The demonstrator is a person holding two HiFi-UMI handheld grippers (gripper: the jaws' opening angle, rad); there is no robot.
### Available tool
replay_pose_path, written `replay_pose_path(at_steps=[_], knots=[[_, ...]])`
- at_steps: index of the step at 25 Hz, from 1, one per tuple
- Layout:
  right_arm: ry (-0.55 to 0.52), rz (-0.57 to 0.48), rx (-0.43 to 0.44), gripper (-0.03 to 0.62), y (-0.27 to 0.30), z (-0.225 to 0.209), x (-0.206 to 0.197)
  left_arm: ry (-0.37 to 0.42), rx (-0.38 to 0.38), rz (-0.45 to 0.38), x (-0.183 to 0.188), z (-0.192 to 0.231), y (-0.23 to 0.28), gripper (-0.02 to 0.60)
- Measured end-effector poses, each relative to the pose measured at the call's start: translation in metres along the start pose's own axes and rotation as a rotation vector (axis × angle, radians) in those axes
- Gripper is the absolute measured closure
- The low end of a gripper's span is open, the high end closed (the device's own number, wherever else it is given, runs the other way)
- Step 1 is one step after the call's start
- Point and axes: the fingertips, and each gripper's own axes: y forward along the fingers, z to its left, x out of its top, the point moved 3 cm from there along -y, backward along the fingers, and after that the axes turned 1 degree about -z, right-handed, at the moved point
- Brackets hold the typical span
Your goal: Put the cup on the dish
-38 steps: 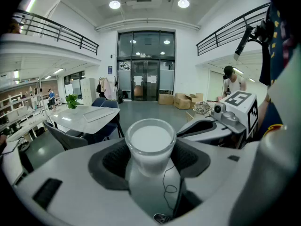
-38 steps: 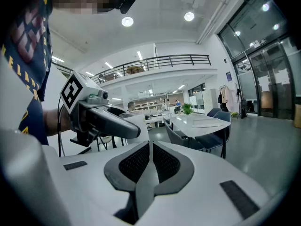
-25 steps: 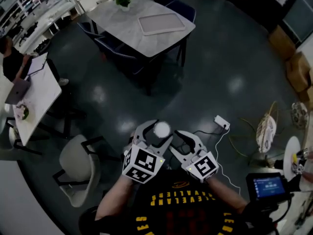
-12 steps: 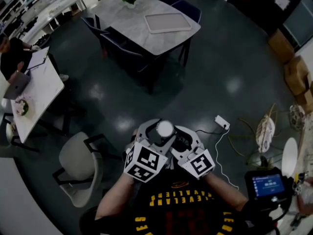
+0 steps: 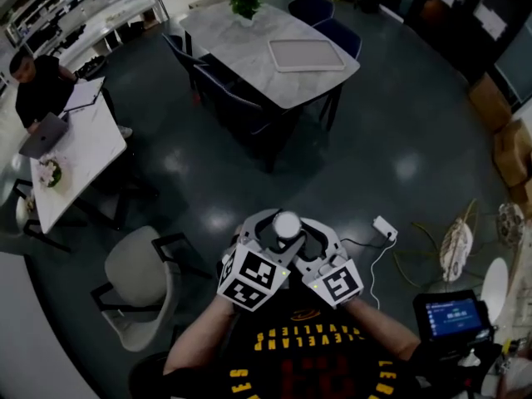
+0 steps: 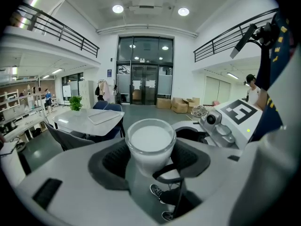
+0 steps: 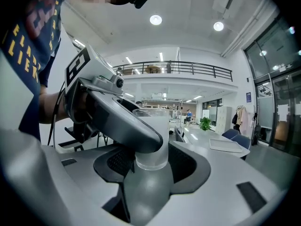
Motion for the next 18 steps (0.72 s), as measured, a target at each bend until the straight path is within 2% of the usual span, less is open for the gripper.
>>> replay_pose_path(at_steps=[8, 18], knots=[[0.003, -0.013, 0.017, 0.375, 0.015, -0.022, -0.004, -0.025, 0.004, 0.008, 0.003, 0.020, 0.018, 0.316], [0.067, -0.058, 0.043, 0.375, 0.036, -0.089, -0.008, -0.011, 0.044, -0.043, 0.040, 0.053, 0.071, 0.316]])
